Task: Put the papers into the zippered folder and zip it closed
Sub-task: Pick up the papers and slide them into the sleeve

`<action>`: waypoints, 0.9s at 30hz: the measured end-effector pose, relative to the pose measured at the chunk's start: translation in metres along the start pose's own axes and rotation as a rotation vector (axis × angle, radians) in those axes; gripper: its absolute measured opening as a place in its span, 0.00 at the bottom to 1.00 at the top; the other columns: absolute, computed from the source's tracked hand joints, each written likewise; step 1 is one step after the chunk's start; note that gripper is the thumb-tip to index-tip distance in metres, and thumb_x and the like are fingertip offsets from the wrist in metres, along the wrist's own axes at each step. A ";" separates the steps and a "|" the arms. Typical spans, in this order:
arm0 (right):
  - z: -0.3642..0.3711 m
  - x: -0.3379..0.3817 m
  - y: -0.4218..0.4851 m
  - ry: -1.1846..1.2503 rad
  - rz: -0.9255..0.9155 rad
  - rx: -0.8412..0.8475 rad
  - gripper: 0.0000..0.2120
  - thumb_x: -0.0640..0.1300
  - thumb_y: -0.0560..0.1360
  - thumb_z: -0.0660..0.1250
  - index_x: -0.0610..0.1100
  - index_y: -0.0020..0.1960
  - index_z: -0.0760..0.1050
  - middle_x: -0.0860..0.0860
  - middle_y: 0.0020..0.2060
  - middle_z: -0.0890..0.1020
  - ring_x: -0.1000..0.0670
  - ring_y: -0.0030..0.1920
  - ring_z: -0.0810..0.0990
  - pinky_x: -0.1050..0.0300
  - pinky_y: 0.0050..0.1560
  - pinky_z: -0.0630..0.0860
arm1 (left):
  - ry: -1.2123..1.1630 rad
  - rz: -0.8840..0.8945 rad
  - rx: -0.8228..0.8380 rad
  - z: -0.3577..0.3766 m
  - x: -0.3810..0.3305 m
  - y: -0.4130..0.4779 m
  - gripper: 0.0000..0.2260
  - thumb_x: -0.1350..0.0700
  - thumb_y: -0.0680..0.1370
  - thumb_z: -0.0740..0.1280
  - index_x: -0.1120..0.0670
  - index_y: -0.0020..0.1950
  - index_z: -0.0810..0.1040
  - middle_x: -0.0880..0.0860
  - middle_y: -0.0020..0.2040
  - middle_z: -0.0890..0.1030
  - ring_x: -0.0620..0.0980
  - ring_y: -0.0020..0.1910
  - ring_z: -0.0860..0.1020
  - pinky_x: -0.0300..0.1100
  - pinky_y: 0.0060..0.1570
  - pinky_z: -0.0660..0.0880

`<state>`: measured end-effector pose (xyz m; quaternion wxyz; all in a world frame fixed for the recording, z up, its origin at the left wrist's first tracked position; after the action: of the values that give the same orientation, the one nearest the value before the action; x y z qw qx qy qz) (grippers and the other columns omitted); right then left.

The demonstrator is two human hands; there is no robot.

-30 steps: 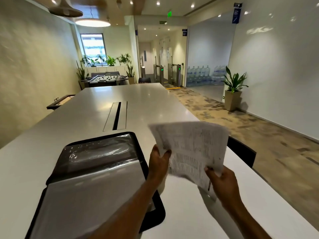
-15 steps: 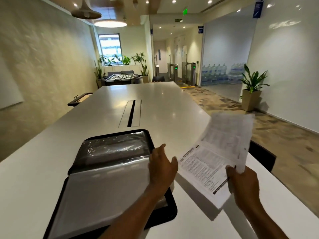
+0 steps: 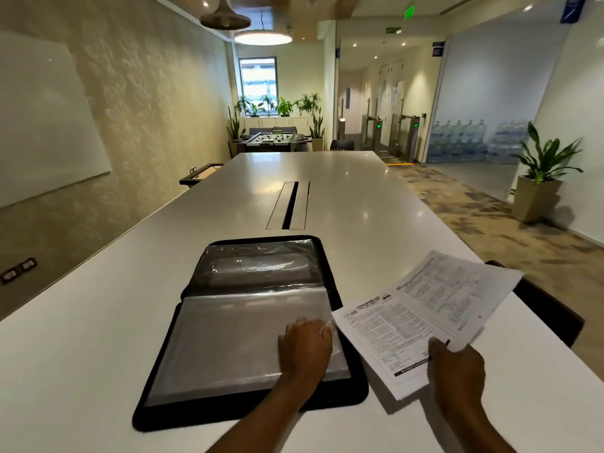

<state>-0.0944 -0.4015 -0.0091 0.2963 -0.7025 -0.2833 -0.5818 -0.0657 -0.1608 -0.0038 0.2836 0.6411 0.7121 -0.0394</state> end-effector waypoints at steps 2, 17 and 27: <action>0.005 0.000 -0.002 -0.005 0.011 0.007 0.15 0.41 0.74 0.67 0.38 0.59 0.78 0.40 0.52 0.84 0.40 0.48 0.82 0.52 0.48 0.75 | -0.032 0.013 -0.043 -0.003 0.001 0.000 0.16 0.50 0.80 0.58 0.52 0.36 0.78 0.48 0.36 0.74 0.47 0.36 0.73 0.43 0.38 0.71; 0.031 0.010 0.006 -0.100 0.047 0.062 0.12 0.36 0.71 0.62 0.37 0.52 0.79 0.40 0.48 0.84 0.41 0.41 0.79 0.59 0.35 0.70 | 0.129 0.155 -0.084 -0.016 -0.012 0.010 0.17 0.49 0.82 0.53 0.49 0.50 0.82 0.49 0.44 0.80 0.48 0.42 0.73 0.45 0.45 0.69; 0.046 0.014 0.008 -0.039 0.014 0.068 0.12 0.37 0.71 0.62 0.39 0.51 0.80 0.43 0.47 0.85 0.41 0.43 0.82 0.57 0.38 0.75 | 0.183 0.240 -0.106 -0.016 -0.012 0.014 0.15 0.50 0.81 0.56 0.49 0.44 0.81 0.47 0.40 0.79 0.45 0.37 0.70 0.44 0.40 0.66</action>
<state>-0.0559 -0.3718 -0.0032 0.3185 -0.7050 -0.3040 -0.5560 -0.0579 -0.1621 0.0189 0.2536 0.7067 0.6543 0.0911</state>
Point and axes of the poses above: each hand's wrist, its own y-axis towards the middle knuckle, its own z-axis out of the palm, x = y × z, the point moved 3 cm from there along y, towards the middle knuckle
